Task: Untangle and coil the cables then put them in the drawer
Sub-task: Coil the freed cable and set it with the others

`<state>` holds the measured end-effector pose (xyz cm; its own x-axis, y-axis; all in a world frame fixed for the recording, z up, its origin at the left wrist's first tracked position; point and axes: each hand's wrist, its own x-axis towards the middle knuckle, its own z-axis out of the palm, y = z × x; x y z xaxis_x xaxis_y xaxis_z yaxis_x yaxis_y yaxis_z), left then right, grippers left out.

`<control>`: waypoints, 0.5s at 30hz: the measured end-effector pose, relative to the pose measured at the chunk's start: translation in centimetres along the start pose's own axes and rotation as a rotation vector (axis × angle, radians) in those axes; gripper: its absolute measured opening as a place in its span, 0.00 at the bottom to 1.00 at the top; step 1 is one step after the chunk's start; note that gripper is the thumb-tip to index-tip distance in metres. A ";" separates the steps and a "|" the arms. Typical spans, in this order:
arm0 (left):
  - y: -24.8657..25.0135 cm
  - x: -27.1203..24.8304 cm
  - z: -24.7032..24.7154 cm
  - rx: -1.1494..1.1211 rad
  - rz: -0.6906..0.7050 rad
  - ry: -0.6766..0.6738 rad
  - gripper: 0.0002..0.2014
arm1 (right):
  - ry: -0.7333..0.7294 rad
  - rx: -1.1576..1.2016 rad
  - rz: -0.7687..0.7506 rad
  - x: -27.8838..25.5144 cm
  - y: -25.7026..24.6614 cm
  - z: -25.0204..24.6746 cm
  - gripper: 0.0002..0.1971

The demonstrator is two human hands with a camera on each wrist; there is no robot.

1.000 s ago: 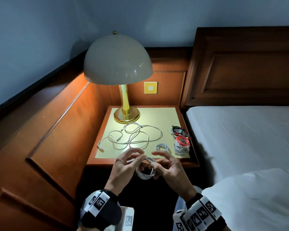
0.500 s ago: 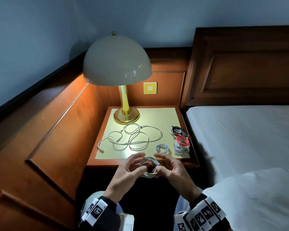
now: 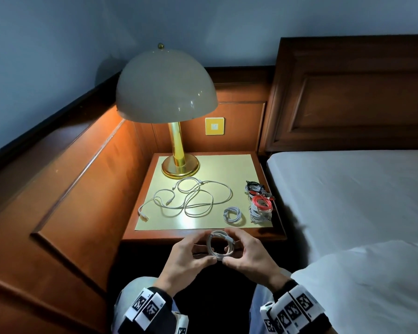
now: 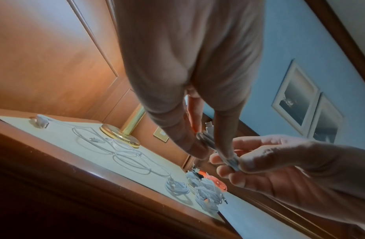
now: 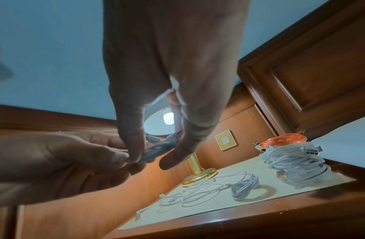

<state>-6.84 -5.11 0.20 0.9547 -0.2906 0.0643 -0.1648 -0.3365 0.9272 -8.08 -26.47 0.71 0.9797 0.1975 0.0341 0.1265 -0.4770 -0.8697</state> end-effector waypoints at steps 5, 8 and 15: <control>-0.6 1.6 1.0 0.038 0.005 -0.010 0.28 | 0.048 0.006 0.047 0.7 1.3 -0.1 0.33; -1.0 3.3 1.5 0.074 -0.034 -0.004 0.29 | 0.094 0.026 0.130 2.0 2.1 -0.3 0.33; -2.0 9.5 2.9 0.107 -0.094 0.000 0.30 | 0.199 -0.113 0.212 7.0 3.3 -1.1 0.29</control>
<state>1.86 -9.82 -2.10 0.9672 -0.2531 -0.0209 -0.1003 -0.4562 0.8842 -0.60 -27.65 -1.41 0.9959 -0.0831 -0.0369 -0.0786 -0.5842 -0.8078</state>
